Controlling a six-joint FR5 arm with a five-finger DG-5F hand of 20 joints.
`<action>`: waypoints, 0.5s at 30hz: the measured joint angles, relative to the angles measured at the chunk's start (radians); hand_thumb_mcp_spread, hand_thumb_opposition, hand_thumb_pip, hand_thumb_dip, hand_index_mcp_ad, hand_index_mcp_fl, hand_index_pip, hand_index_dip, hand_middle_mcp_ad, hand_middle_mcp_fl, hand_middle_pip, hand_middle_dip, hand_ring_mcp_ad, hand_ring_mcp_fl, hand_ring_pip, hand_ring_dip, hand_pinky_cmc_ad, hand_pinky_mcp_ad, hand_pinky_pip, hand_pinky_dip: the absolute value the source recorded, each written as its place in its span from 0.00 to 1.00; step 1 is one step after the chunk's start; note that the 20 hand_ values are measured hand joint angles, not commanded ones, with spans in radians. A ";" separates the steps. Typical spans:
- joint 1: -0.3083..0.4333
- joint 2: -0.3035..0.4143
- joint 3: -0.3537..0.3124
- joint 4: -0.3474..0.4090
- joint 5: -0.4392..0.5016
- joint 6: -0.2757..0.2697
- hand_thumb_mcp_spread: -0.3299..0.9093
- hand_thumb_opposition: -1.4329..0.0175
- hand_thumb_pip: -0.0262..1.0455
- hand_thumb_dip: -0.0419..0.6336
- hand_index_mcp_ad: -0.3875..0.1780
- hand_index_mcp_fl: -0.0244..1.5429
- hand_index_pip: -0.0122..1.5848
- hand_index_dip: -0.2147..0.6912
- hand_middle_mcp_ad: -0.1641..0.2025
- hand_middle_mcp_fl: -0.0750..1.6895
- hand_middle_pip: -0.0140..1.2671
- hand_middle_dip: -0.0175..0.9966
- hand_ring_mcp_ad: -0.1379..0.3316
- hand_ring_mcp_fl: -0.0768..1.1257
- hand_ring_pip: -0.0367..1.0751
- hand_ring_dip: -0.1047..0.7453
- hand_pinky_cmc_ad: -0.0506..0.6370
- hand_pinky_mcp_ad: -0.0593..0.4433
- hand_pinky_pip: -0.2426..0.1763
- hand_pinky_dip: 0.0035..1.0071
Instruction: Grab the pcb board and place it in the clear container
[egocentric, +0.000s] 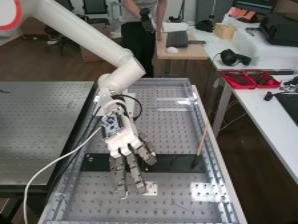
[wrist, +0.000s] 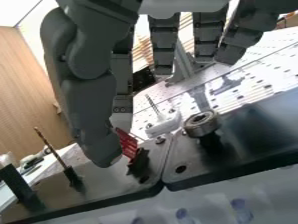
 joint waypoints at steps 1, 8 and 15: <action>0.000 0.001 -0.001 0.004 0.000 -0.008 0.83 0.37 0.39 0.48 0.35 0.31 0.79 0.66 0.70 0.11 0.13 0.19 0.81 0.09 0.10 0.17 0.46 0.48 0.40 0.19; -0.001 0.010 -0.007 0.020 -0.002 -0.018 0.83 0.37 0.39 0.48 0.35 0.31 0.79 0.66 0.70 0.11 0.12 0.18 0.81 0.10 0.10 0.17 0.45 0.48 0.40 0.19; 0.002 0.060 -0.044 0.135 0.005 -0.150 0.83 0.37 0.39 0.48 0.35 0.31 0.79 0.66 0.70 0.11 0.12 0.19 0.81 0.10 0.10 0.17 0.45 0.48 0.40 0.19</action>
